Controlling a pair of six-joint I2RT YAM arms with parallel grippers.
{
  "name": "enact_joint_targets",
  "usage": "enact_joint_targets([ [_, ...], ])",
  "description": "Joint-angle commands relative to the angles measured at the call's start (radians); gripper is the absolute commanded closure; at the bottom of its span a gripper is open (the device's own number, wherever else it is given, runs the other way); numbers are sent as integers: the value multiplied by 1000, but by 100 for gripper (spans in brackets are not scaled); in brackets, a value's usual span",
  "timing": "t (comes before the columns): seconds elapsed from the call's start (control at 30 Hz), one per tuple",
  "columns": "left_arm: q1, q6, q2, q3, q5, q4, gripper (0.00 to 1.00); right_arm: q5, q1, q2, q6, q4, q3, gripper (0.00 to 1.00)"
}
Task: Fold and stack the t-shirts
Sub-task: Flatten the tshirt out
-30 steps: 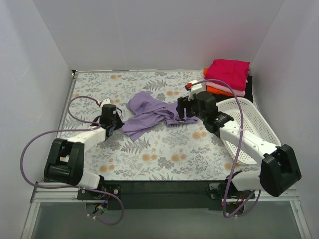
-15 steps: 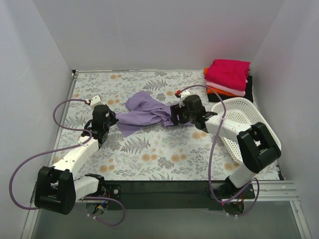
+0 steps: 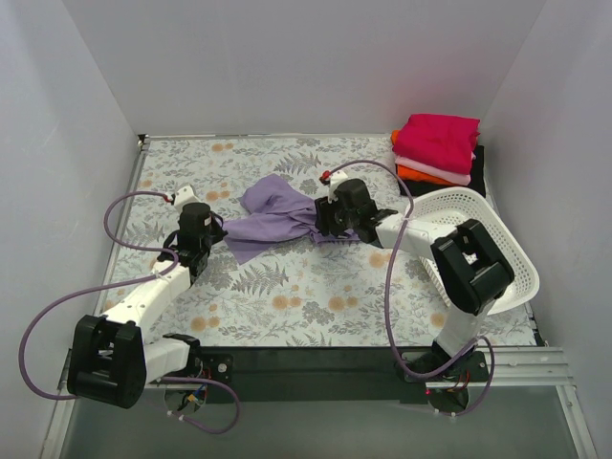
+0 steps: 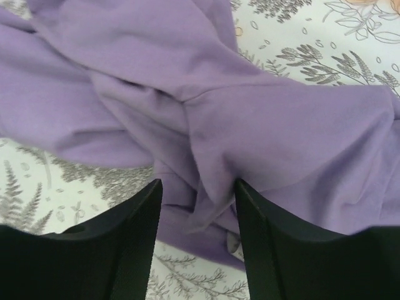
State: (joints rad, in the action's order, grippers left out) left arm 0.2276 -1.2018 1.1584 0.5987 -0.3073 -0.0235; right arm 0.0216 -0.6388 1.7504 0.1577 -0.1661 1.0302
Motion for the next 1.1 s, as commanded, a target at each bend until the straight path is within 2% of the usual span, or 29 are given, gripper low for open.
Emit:
enact_joint_targets([
  [0.0,1,-1,-9,-10,-49,10,100,-83,2,59,-4,12,60,58],
  [0.07,1,1,-11,-10,-50,8,100,-119,2,73,-10,31,82,63],
  [0.17,-1,4,-19,-7,-64,8,100,-152,2,69,-20,43,90,92],
  [0.2,-2,4,-25,-5,-70,5,100,-160,4,52,-23,48,91,99],
  [0.33,-36,-22,-40,56,-59,-7,100,-207,5,-25,-67,97,123,99],
  [0.4,-37,-19,-45,143,-56,-18,100,-253,14,-78,-95,126,175,99],
  [0.47,-48,1,-46,253,-110,-58,100,-316,27,-138,-138,165,230,99],
  [0.57,-97,37,-51,352,-144,-99,100,-380,66,-225,-197,215,284,99],
  [0.83,-217,123,-16,654,-222,-199,100,-426,200,-387,-283,278,392,99],
  [1.0,-258,159,-35,691,-268,-222,100,-445,225,-468,-303,290,378,99],
  [1.07,-258,148,-64,670,-224,-227,100,-422,226,-473,-300,289,370,99],
])
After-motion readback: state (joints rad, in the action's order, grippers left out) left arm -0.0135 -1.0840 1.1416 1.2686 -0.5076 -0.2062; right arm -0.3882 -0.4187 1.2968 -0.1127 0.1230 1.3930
